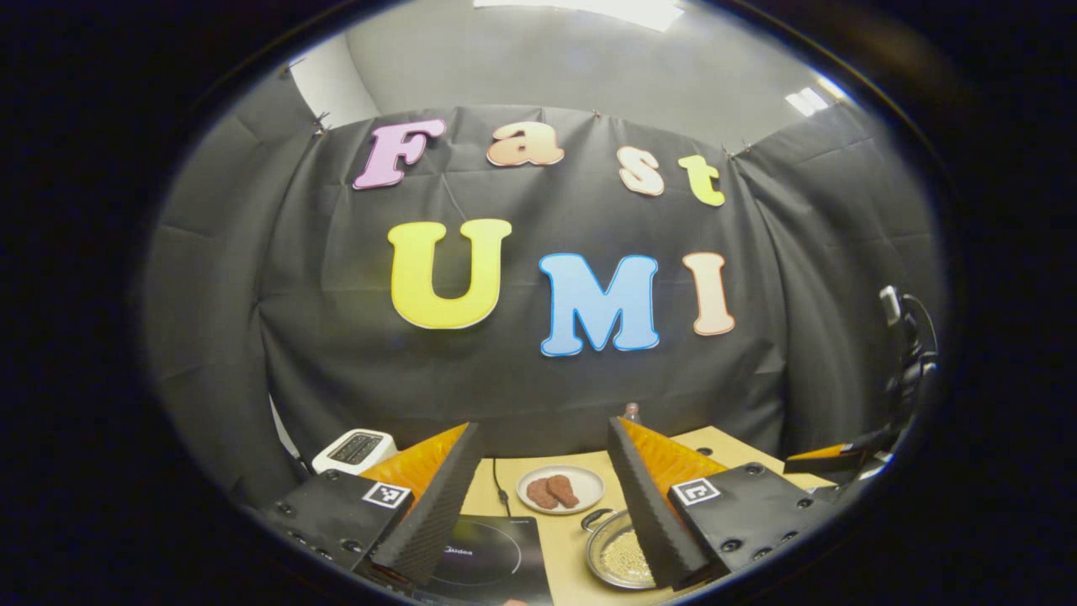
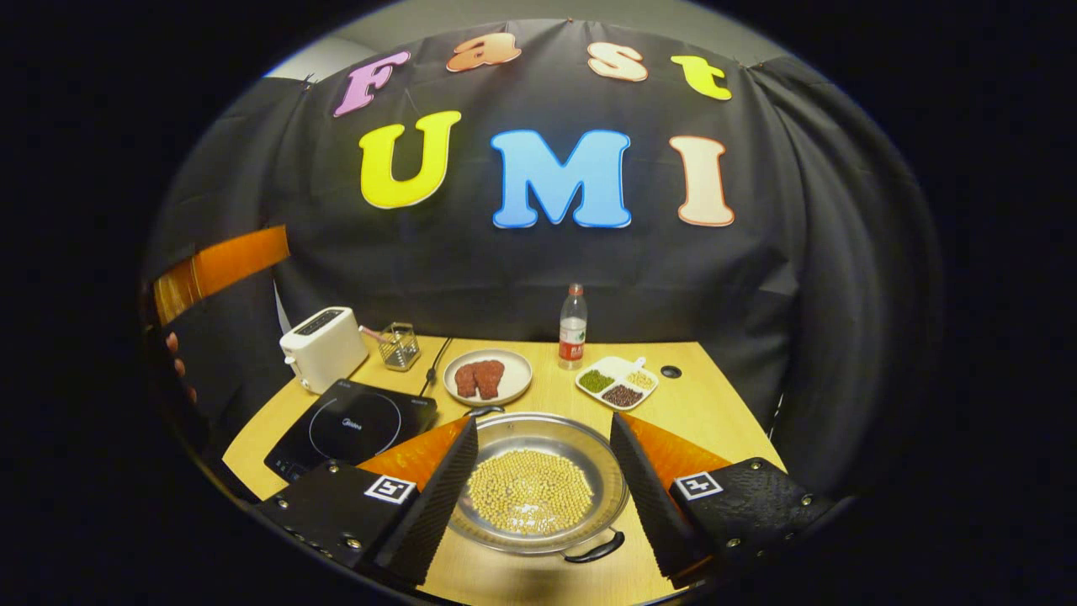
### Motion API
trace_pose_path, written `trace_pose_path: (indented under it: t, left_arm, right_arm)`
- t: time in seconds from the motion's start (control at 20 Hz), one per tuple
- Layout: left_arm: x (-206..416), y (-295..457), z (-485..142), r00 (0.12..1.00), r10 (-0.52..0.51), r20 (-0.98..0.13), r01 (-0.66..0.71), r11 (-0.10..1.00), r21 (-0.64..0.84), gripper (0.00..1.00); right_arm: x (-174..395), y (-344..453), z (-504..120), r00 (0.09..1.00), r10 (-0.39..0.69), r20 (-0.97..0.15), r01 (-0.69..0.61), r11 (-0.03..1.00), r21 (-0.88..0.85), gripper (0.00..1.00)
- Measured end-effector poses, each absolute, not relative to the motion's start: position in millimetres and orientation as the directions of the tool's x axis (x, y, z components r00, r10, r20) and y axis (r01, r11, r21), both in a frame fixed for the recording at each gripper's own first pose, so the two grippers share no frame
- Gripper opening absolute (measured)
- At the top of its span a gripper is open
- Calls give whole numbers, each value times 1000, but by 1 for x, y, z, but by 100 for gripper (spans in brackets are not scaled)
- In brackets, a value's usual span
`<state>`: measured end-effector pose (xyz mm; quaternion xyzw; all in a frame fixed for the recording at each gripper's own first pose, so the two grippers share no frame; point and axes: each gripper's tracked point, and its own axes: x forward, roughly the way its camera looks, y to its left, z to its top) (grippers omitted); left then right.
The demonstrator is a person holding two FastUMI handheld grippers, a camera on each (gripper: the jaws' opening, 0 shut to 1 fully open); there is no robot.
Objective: First push the handle of the pot to place it horizontally, then grasp the pot with both hands and set it on the induction cooktop.
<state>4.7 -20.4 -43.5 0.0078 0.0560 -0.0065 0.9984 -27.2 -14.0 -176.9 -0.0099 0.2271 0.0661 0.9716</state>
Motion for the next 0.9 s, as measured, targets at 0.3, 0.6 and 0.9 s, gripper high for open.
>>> trace_pose_path:
  t: [0.3, 0.6, 0.9]
  left_arm:
    - [6, -22, -49, 992, -4, -128, 7, 1000, 19, 95]
    - [9, -19, -59, 988, 1, -153, -2, 1000, -4, 97]
    - [12, -19, -67, 985, 8, -172, -7, 1000, 9, 96]
  right_arm:
    - [-52, -19, -257, 735, 138, -664, -152, 988, 38, 45]
    - [-90, -13, -314, 573, 206, -793, -259, 964, 64, 11]
    - [-104, -23, -354, 475, 157, -866, -237, 970, 46, 1]
